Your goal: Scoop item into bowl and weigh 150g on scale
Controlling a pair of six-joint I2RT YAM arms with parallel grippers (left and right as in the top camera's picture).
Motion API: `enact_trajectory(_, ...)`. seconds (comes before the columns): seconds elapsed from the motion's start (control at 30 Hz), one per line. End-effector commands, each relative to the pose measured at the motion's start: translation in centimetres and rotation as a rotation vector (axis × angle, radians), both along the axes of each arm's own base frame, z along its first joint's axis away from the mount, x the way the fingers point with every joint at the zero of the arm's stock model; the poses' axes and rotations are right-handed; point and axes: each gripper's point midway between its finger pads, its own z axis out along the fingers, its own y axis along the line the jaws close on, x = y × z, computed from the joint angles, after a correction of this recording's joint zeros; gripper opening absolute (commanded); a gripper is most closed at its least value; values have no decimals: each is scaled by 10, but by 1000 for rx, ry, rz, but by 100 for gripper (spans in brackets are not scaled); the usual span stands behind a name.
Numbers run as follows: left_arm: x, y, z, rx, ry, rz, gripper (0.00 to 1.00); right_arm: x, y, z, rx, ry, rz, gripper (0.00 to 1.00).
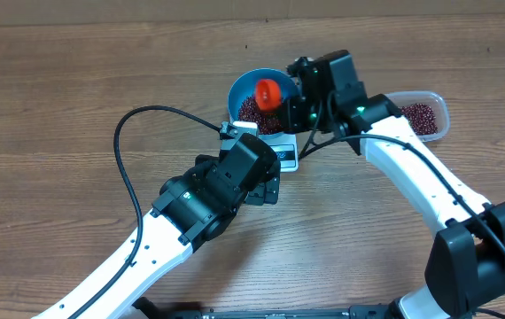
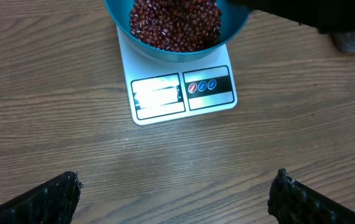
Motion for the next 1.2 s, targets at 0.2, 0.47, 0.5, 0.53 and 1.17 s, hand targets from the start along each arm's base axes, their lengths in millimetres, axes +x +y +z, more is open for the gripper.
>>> enact_trajectory(0.2, 1, 0, 1, -2, -4, 14, 100, 23, -3, -20, -135, -66, -71, 4)
enact_trajectory(0.47, 1, 0, 1, -2, -4, 14, 100, 24, -13, -40, -266, -126, 28, 4)
enact_trajectory(0.5, 1, 0, 1, -2, -4, 14, 100, 23, -13, -44, -283, -130, 52, 4)
enact_trajectory(0.53, 1, 0, 1, -2, -4, 14, 100, 21, -14, -47, -292, -131, 64, 4)
enact_trajectory(1.17, 1, 0, 1, -2, -4, 14, 100, -12, 9, -70, -171, 27, 199, 4)
